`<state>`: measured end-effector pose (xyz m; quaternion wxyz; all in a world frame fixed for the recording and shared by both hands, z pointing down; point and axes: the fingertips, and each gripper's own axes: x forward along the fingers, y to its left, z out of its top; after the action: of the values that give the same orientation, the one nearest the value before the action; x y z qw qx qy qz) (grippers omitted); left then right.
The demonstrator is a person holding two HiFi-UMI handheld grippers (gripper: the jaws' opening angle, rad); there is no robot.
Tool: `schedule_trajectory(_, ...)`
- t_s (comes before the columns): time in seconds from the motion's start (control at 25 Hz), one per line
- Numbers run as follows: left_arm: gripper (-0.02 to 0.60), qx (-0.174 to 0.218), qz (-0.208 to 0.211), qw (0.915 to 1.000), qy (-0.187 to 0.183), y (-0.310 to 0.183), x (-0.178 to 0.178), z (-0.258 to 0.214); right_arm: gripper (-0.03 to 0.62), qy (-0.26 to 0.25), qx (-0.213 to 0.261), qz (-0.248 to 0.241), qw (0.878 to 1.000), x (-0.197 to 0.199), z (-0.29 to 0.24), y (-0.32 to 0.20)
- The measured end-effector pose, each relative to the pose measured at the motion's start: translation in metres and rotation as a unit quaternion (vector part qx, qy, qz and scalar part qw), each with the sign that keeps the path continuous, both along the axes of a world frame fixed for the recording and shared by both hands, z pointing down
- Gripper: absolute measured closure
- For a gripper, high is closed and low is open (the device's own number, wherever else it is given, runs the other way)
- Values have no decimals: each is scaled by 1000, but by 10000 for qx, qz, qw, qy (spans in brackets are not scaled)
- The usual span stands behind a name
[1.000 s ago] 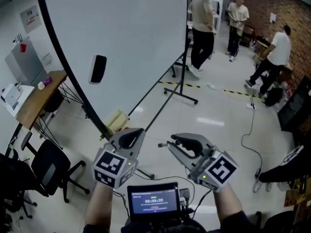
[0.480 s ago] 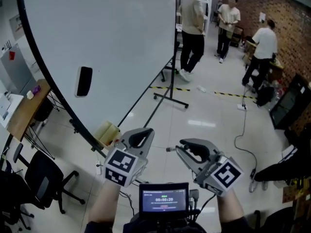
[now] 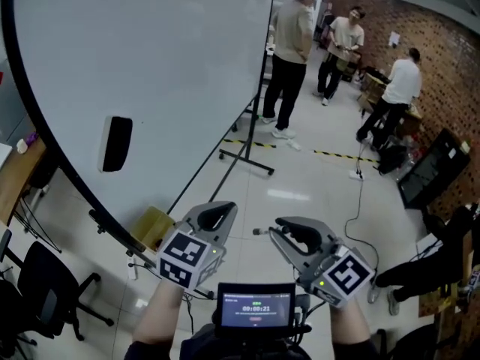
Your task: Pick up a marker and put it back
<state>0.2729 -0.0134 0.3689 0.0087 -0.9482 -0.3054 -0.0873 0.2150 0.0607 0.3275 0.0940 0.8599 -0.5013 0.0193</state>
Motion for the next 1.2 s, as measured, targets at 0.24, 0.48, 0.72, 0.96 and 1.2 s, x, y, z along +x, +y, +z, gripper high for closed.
schedule_trajectory(0.24, 581, -160, 62, 9998, 49, -1, 30, -6, 500, 80, 71, 48, 9999, 35, -15, -9)
schedule_trajectory(0.48, 581, -116, -255, 9995, 156, -13, 52, -11, 500, 236, 236, -480, 9983, 66, -20, -23)
schedule_trajectory(0.72, 581, 0, -1023, 9947, 98, -22, 92, -3, 500, 159, 339, -1278, 9911, 117, -11, -22)
schedule_trajectory(0.96, 581, 247, -1924, 9810, -79, -22, 125, 1, 501, -73, 387, -2205, 9746, 173, -4, -17)
schedule_trajectory(1.2, 581, 264, -2805, 9595, -8, -27, 121, -10, 502, -299, 396, -3151, 9478, 189, -4, -24)
